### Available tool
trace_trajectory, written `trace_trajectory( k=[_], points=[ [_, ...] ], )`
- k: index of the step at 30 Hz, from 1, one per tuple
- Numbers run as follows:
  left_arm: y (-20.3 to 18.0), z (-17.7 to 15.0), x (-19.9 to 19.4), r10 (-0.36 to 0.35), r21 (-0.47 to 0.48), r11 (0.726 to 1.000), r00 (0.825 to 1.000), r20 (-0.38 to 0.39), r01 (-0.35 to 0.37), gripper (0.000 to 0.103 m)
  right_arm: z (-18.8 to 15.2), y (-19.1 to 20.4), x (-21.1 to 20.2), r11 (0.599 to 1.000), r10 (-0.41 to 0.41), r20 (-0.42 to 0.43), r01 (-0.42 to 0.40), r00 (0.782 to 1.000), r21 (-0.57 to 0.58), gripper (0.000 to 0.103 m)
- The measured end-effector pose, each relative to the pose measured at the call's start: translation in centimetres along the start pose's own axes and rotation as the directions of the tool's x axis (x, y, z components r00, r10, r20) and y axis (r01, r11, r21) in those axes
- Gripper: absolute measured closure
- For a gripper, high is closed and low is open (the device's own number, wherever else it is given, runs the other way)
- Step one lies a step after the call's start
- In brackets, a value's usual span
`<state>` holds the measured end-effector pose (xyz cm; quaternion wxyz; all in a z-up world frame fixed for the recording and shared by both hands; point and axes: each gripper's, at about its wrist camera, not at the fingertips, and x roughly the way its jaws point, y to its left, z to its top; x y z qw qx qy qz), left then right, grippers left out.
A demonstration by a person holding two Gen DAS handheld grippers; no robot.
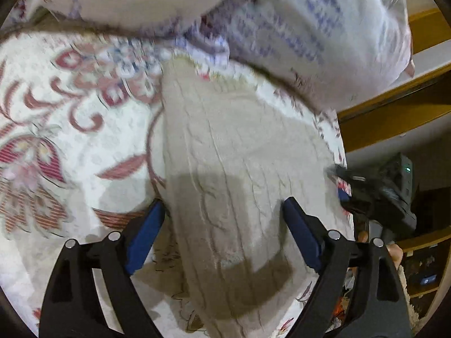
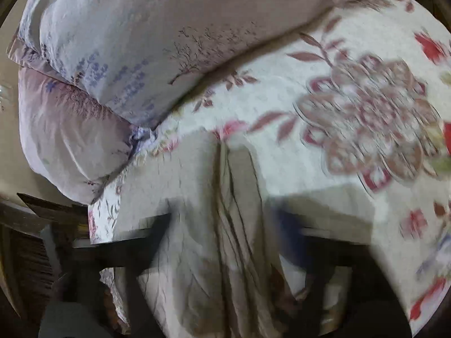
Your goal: Fold small clothes
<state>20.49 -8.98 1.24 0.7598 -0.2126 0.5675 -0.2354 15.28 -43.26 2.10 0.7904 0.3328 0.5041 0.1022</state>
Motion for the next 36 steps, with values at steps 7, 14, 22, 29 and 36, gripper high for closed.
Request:
trace_trajectory(
  k=[7,14,22,29,36],
  points=[
    [-0.3,0.2,1.1,-0.060,0.005,0.998,0.998,0.026,0.060,0.052,-2.5,0.1,2.9,0.995,0.101,-0.145,-0.103,0.984,-0.007,0.067],
    [-1.1,2.6,-5.7,0.006,0.238,0.970,0.982,0.190,-0.052,0.060,-2.7,6.8,3.1,0.970,0.177,-0.031,-0.180,0.984,-0.161,0.073],
    [0.8,0.9,-8.5,0.264,0.205,0.919,0.913,0.312,-0.336,0.021,-4.2,11.0,0.8,0.965,0.090,0.137,-0.052,0.987,-0.257,0.036],
    [2.2,-3.9,-9.9,0.295,0.126,0.928,0.900,0.322,-0.349,0.002,-6.0,13.3,7.5,0.936,-0.089,0.004,0.085,0.996,-0.341,0.035],
    [2.3,-7.4,-8.0,0.457,0.122,0.855,0.843,0.284,-0.505,0.002,-10.2,14.5,2.7,0.909,-0.135,0.259,0.224,0.956,-0.352,0.001]
  ],
)
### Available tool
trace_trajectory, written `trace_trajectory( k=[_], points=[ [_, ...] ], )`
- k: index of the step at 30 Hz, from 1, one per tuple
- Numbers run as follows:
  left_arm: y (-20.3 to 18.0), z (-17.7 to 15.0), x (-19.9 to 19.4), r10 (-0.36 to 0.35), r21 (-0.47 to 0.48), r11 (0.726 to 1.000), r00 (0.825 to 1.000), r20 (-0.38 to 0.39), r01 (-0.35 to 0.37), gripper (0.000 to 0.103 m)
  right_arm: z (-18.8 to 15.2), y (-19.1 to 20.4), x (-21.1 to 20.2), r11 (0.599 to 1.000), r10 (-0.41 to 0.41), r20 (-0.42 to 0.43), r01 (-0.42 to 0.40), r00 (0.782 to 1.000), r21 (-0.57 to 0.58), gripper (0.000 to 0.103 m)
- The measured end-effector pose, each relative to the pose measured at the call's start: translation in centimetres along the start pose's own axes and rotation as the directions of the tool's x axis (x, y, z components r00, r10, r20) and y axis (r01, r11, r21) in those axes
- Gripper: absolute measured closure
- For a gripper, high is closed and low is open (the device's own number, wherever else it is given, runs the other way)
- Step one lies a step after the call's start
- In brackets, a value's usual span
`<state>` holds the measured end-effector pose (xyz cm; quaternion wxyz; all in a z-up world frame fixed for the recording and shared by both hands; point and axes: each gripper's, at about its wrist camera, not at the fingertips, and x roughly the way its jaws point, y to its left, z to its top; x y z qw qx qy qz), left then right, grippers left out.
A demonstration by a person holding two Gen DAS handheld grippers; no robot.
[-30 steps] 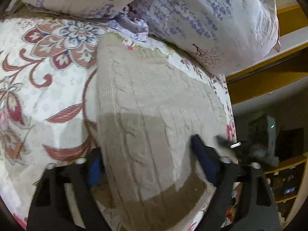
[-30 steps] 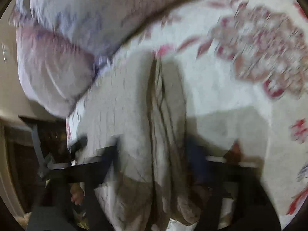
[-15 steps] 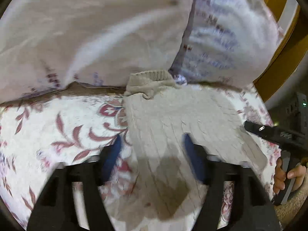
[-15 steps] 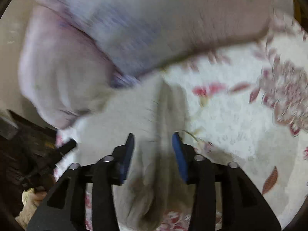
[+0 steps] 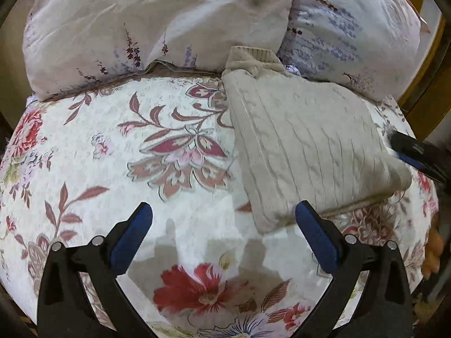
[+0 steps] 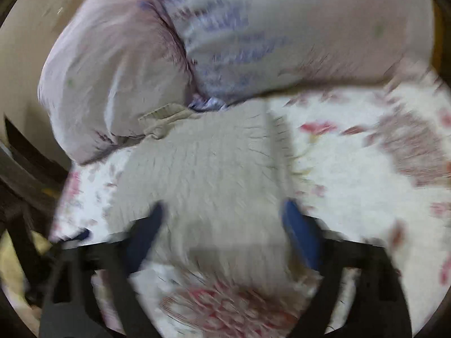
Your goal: Fold small clothes
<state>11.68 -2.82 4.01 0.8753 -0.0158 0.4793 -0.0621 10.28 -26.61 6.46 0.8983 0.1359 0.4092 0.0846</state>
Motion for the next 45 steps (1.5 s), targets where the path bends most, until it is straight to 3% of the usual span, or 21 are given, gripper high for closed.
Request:
trace_trajectory(
  k=[2,5,11,14,29,45],
  points=[
    [-0.5,-1.0,0.3,0.019,0.011,1.000,1.000,-0.003,-0.019,0.002,-1.9,0.0,-0.8,0.994,-0.098,0.027,0.099,0.995,-0.035,0.001],
    [-1.3,-2.3,1.1,0.042,0.038,0.998,0.999,-0.022,-0.041,0.002,-4.7,-0.5,-0.5,0.966,-0.244,-0.005,0.243,0.970,-0.085,0.001],
    [-2.2,-4.3,3.0,0.086,0.056,0.995,0.994,-0.073,-0.082,0.002,-6.5,-1.3,2.2,0.945,-0.317,-0.109,0.304,0.942,-0.120,0.001],
    [-2.3,-4.6,3.0,0.094,0.048,0.995,0.993,-0.065,-0.091,0.002,-7.0,-1.8,2.1,0.949,-0.312,-0.110,0.304,0.944,-0.079,0.001],
    [-2.1,-4.1,3.3,0.105,0.035,0.994,0.987,-0.119,-0.101,0.002,-7.1,-1.8,2.0,0.946,-0.322,-0.124,0.315,0.939,-0.069,0.001],
    [-2.2,-4.1,3.3,0.106,0.034,0.994,0.987,-0.121,-0.102,0.002,-7.2,-1.9,2.0,0.946,-0.323,-0.126,0.317,0.938,-0.066,0.001]
  ],
)
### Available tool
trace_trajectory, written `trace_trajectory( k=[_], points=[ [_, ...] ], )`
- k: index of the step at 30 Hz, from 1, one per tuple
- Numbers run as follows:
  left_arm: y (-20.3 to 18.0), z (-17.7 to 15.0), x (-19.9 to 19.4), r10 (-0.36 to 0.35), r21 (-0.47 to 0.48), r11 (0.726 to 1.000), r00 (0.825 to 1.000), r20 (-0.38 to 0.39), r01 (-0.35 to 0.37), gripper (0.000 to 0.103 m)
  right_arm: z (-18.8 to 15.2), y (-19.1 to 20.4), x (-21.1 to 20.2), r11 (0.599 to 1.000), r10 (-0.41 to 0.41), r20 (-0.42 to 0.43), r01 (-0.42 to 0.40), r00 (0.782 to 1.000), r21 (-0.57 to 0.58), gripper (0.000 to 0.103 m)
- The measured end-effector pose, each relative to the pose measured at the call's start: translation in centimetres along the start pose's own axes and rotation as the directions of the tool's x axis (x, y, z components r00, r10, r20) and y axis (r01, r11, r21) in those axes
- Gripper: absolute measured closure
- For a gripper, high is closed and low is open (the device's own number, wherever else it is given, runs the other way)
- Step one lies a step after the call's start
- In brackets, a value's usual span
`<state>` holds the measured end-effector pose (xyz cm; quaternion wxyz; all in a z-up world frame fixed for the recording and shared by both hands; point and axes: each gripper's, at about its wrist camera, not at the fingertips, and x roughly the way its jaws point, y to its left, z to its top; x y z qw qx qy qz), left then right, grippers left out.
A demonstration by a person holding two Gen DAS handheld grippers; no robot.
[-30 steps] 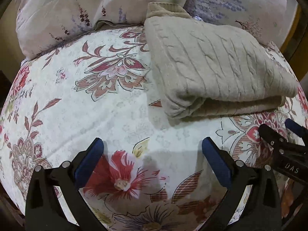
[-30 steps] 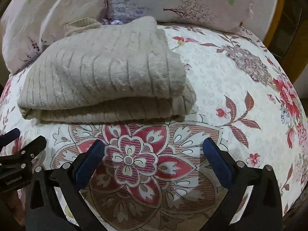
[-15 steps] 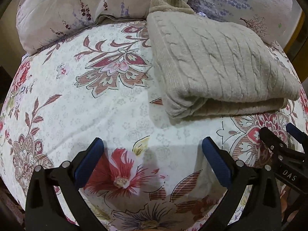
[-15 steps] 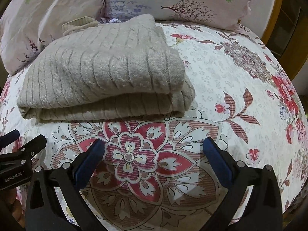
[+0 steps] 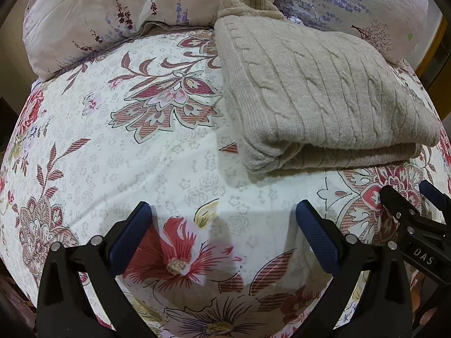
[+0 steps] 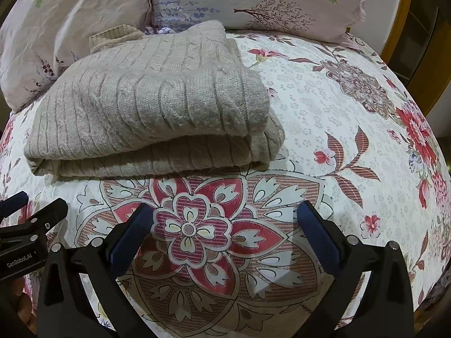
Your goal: Fold small clothes
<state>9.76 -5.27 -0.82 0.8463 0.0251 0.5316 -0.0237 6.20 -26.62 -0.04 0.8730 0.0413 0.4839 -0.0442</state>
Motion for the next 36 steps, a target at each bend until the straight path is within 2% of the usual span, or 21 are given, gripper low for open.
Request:
trace_trajectory(
  k=[36],
  points=[
    [0.13,-0.15,0.08,0.001,0.000,1.000,1.000,0.001,-0.001,0.002,-0.06,0.05,0.00,1.000,0.001,0.001,-0.001,1.000,-0.001,0.001]
  ],
)
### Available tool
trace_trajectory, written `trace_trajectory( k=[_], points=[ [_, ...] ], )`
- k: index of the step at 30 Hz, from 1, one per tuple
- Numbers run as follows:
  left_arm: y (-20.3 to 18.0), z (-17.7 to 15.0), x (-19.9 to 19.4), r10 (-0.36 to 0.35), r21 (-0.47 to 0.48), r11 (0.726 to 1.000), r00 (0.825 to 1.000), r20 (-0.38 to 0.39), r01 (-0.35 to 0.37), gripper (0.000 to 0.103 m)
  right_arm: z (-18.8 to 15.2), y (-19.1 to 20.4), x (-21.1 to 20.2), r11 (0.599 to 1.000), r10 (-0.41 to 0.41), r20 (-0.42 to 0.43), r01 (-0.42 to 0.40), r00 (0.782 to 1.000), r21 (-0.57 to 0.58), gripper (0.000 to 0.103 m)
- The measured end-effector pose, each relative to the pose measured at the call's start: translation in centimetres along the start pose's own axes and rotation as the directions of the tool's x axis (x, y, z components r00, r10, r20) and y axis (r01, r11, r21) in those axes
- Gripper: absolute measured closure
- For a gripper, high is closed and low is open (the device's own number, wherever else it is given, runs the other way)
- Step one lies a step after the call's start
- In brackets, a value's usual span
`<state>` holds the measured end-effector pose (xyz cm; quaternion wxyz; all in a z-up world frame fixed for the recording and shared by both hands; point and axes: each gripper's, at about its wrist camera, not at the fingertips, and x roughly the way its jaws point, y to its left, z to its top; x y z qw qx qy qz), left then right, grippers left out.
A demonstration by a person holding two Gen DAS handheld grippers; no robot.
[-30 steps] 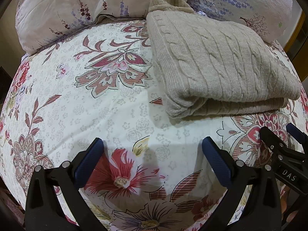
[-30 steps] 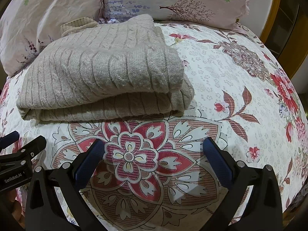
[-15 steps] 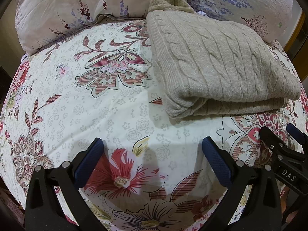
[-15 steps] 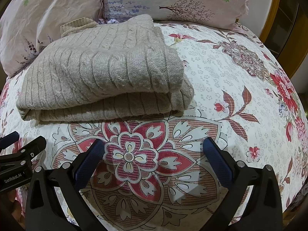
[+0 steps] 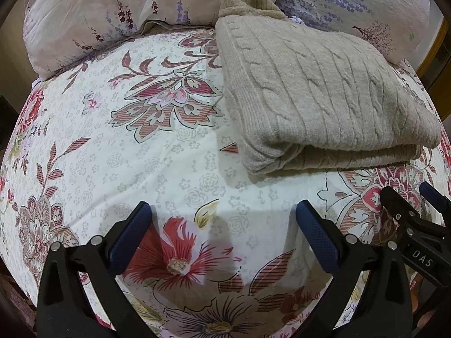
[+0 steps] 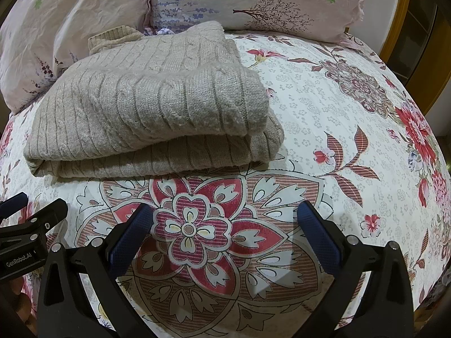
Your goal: Fold small clothes
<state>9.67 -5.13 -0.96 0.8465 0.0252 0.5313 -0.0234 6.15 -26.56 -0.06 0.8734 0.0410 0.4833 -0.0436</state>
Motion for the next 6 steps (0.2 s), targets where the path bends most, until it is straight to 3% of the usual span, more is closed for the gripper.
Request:
trace_trajectory(
  k=[6],
  points=[
    [0.06,-0.06,-0.10,-0.002,0.006,1.000,1.000,0.001,0.002,0.002,0.00,0.02,0.00,1.000,0.000,0.000,0.000,1.000,0.000,0.001]
  ],
)
